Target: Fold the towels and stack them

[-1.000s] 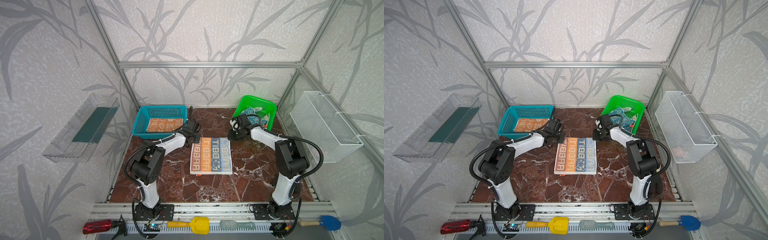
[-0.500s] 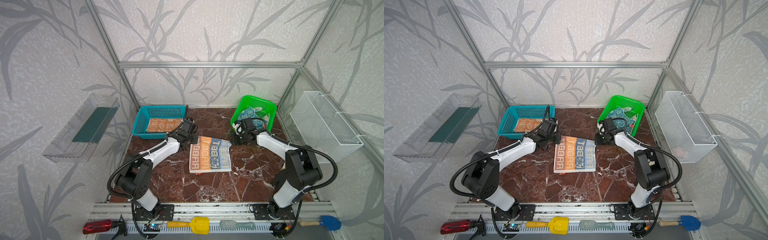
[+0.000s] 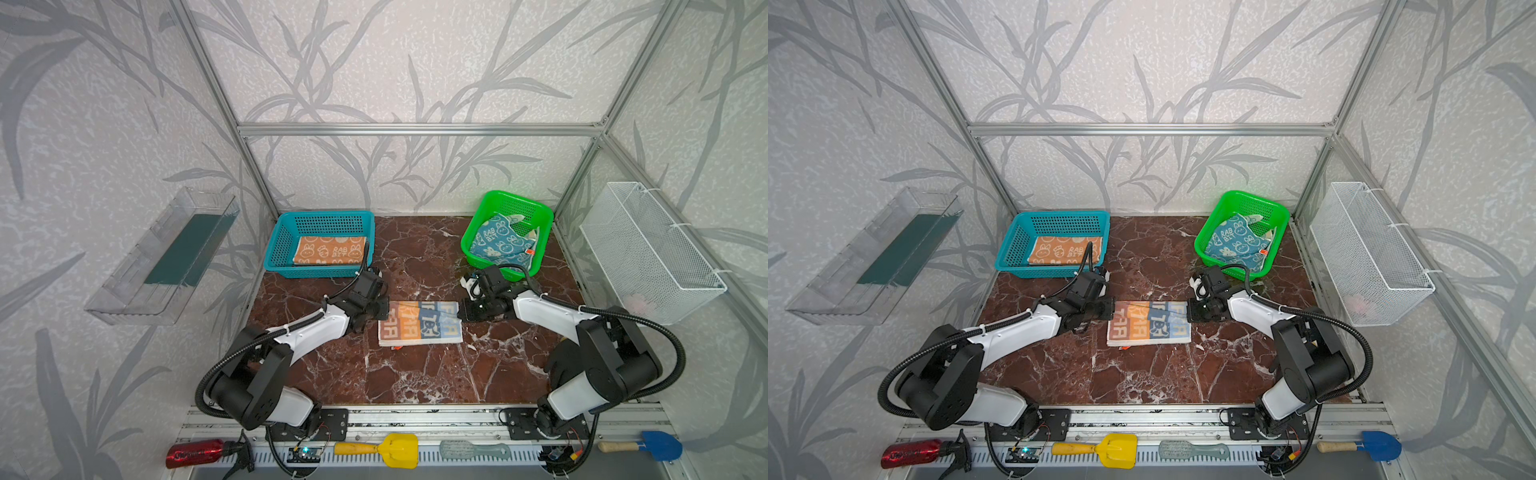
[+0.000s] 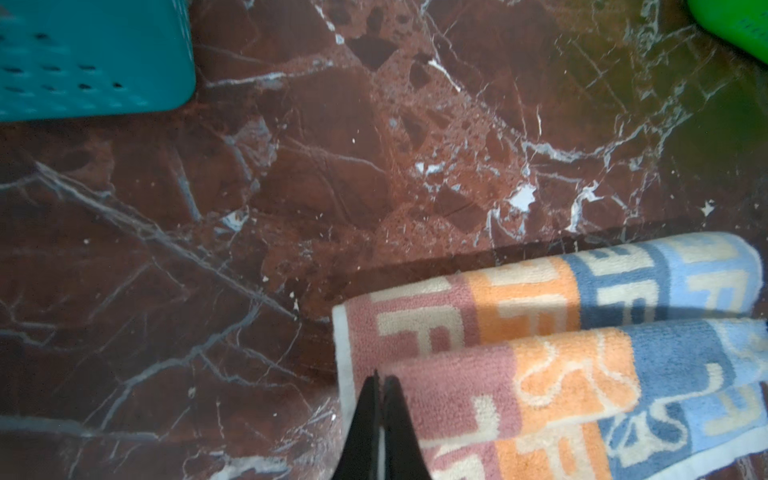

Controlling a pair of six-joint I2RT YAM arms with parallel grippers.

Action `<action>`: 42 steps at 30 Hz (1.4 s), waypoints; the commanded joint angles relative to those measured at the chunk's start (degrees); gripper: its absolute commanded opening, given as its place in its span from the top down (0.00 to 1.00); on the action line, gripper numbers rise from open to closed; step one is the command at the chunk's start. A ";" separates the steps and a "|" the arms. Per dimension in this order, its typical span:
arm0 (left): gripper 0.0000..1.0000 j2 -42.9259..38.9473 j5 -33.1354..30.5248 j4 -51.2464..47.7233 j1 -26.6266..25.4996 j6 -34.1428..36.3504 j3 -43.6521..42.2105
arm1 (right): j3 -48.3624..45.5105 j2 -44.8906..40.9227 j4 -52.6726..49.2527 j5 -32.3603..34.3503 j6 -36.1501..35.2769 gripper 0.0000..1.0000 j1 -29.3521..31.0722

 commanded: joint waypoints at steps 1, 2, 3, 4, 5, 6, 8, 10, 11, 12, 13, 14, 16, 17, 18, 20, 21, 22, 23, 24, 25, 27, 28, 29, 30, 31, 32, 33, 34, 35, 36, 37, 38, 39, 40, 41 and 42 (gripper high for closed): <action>1.00 0.95 -2.68 1.70 0.05 -2.15 -1.46 | -1.08 1.61 0.97 2.04 1.76 1.00 0.06; 1.00 1.81 -2.49 2.31 -0.18 -2.39 -1.54 | -0.92 2.28 1.26 2.07 1.93 1.00 0.09; 1.00 2.90 -2.57 2.90 -0.48 -2.73 -1.42 | -0.55 3.08 1.52 1.86 2.13 1.00 0.11; 1.00 3.99 -2.82 3.15 -0.58 -3.08 -1.17 | -0.07 3.80 1.81 1.78 2.29 1.00 0.07; 1.00 5.11 -3.29 3.46 -0.57 -3.17 -0.81 | 0.45 4.40 1.93 1.76 2.46 1.00 0.06; 1.00 6.21 -3.59 3.75 -0.58 -3.04 -0.24 | 1.37 5.14 1.69 1.95 2.46 1.00 0.04; 1.00 8.73 -4.41 3.74 -0.52 -2.71 1.30 | 3.40 6.75 1.27 2.40 2.32 1.00 -0.28; 1.00 11.45 -5.26 2.54 -0.40 -2.20 4.16 | 6.25 9.25 0.52 2.67 1.95 1.00 -0.85; 1.00 12.31 -5.53 2.32 -0.42 -1.78 5.07 | 7.56 10.20 0.07 2.85 1.72 1.00 -1.21; 1.00 13.06 -6.71 1.58 -0.41 -2.06 6.53 | 8.92 11.07 -0.18 3.02 1.43 1.00 -1.71; 1.00 13.61 -8.01 0.30 -0.39 -2.00 8.00 | 10.30 11.83 -0.44 3.06 1.27 1.00 -2.26; 1.00 13.88 -8.70 -0.42 -0.35 -1.55 9.21 | 11.48 12.42 -0.80 2.68 1.16 1.00 -2.82; 1.00 13.85 -10.66 -2.36 -0.14 -0.69 11.80 | 14.05 13.02 -1.86 1.82 0.69 1.00 -3.49; 1.00 13.48 -10.95 -3.17 -0.13 -0.18 12.87 | 14.91 12.97 -2.31 1.82 0.43 1.00 -3.50; 1.00 12.79 -11.19 -3.96 -0.12 0.44 13.84 | 15.87 12.72 -3.05 1.61 0.13 1.00 -3.50; 1.00 10.87 -11.43 -5.16 -0.13 0.78 14.94 | 16.88 11.46 -3.97 1.41 -0.20 1.00 -3.50; 1.00 9.62 -11.36 -5.59 -0.13 0.75 15.10 | 17.17 10.67 -4.31 1.38 -0.39 1.00 -3.53; 1.00 8.24 -10.69 -5.79 -0.13 0.72 15.00 | 17.37 9.87 -4.74 1.45 -0.53 1.00 -3.55; 1.00 7.16 -9.68 -5.51 -0.13 0.97 14.61 | 17.50 9.36 -5.20 1.51 -0.74 1.00 -3.57; 1.00 5.98 -7.90 -5.27 -0.21 1.26 14.15 | 17.72 8.75 -5.72 1.65 -1.02 1.00 -3.57; 1.00 4.69 -6.80 -4.97 -0.34 1.07 13.47 | 17.79 8.38 -6.21 1.87 -1.23 1.00 -3.58; 1.00 3.03 -6.06 -4.68 -0.65 -0.12 11.89 | 17.70 8.09 -6.63 2.32 -1.76 1.00 -3.58; 1.00 2.34 -5.71 -4.66 -0.87 -0.78 10.78 | 17.45 8.09 -6.77 2.41 -1.84 1.00 -3.66; 1.00 1.70 -5.49 -4.59 -1.03 -1.36 9.79 | 17.34 8.09 -6.83 2.45 -1.86 1.00 -3.66; 1.00 0.98 -5.27 -4.28 -1.30 -2.05 8.51 | 17.06 8.09 -6.86 2.48 -1.94 1.00 -3.75; 1.00 0.30 -4.97 -3.77 -1.67 -2.69 7.08 | 16.67 8.09 -6.65 2.45 -1.94 1.00 -3.75; 1.00 -0.12 -4.80 -3.08 -2.04 -3.23 5.62 | 16.32 8.09 -6.55 2.34 -1.85 1.00 -3.71; 1.00 -0.58 -4.78 -2.34 -2.44 -3.85 4.03 | 15.88 8.09 -6.36 2.25 -1.81 1.00 -3.71; 1.00 -0.79 -4.51 -1.64 -2.87 -4.76 2.55 | 15.39 8.09 -6.10 2.09 -1.74 1.00 -3.78; 1.00 -0.78 -3.98 -1.04 -3.15 -5.51 1.49 | 15.08 8.09 -5.84 2.02 -1.68 1.00 -3.72; 1.00 -0.67 -3.56 -0.21 -3.72 -6.11 0.48 | 14.67 8.09 -5.57 2.10 -1.57 1.00 -3.74; 1.00 -0.36 -3.89 0.28 -4.36 -6.31 -0.37 | 14.53 8.31 -5.41 2.16 -1.51 1.00 -3.71; 1.00 0.07 -4.40 0.37 -4.80 -6.53 -0.64 | 14.40 8.47 -5.36 2.09 -1.43 1.00 -3.67; 1.00 0.63 -4.80 0.51 -4.96 -6.58 -0.92 | 14.28 8.68 -5.24 1.97 -1.36 1.00 -3.66; 1.00 1.14 -4.93 0.74 -4.96 -6.63 -1.02 | 13.93 8.71 -4.95 1.73 -1.11 1.00 -3.66; 1.00 1.53 -5.15 0.95 -5.00 -6.44 -1.04 | 13.43 8.75 -4.77 1.37 -0.85 1.00 -3.60; 1.00 1.99 -5.43 1.09 -5.00 -6.17 -1.07 | 12.98 8.71 -4.41 1.13 -0.72 1.00 -3.53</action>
